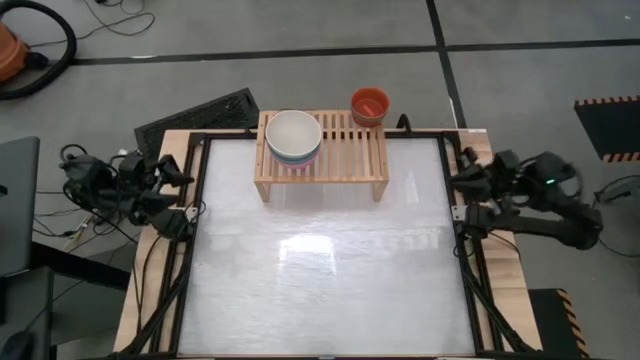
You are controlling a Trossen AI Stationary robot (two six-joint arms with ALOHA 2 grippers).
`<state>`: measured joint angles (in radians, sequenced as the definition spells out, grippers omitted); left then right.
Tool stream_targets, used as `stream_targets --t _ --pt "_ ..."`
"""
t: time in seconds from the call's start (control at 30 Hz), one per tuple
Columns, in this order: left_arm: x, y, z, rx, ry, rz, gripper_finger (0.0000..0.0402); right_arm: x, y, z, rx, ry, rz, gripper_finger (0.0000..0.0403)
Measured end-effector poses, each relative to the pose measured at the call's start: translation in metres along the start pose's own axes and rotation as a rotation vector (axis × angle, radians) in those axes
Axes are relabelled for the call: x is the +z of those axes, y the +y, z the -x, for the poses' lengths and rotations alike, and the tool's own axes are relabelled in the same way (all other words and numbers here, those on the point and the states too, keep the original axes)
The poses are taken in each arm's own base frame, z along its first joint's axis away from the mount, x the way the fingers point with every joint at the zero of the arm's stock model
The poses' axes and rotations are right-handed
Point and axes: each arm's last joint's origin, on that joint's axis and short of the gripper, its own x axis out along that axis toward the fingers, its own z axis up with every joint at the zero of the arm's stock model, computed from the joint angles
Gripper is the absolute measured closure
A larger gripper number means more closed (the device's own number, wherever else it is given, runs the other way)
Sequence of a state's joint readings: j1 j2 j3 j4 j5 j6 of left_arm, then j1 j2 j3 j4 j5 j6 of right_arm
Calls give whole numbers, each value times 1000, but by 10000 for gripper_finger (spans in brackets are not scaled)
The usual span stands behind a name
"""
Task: Place and stack bowls onto a shelf
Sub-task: Return to Home Position
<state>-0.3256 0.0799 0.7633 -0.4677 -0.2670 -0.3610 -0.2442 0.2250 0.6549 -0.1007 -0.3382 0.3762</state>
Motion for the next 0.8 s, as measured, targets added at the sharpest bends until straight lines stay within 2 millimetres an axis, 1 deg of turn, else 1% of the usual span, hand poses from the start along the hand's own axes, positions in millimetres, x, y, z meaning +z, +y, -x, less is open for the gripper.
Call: stream_targets --t 0.13,0.2,0.27,0.37,0.47,0.57,0.63,0.7,0.8 --pt "-5 1 1 -45 -1 19 133 -40 -15 -10 94 -96 -52 321" --pt "-5 1 4 -73 -11 16 133 -56 -19 -14 96 -135 -65 321" --pt "0 0 12 -144 -64 -9 133 -66 -19 -17 83 -173 -62 321" --pt "2 -2 17 -205 -49 -41 133 -75 -14 -23 43 -182 -52 321" --pt "-3 0 15 -176 -2 -43 133 -85 -6 -32 -5 -145 -22 321" --pt "-17 6 8 -80 40 -56 133 -89 4 -34 -52 -135 11 321" --pt "-24 8 3 -55 60 -63 133 -91 9 -33 -72 -125 24 321" --pt "-30 10 1 -14 71 -70 133 -91 13 -31 -91 -116 41 321" --pt "-46 17 -6 91 111 -95 133 -91 16 -27 -113 -114 61 321"
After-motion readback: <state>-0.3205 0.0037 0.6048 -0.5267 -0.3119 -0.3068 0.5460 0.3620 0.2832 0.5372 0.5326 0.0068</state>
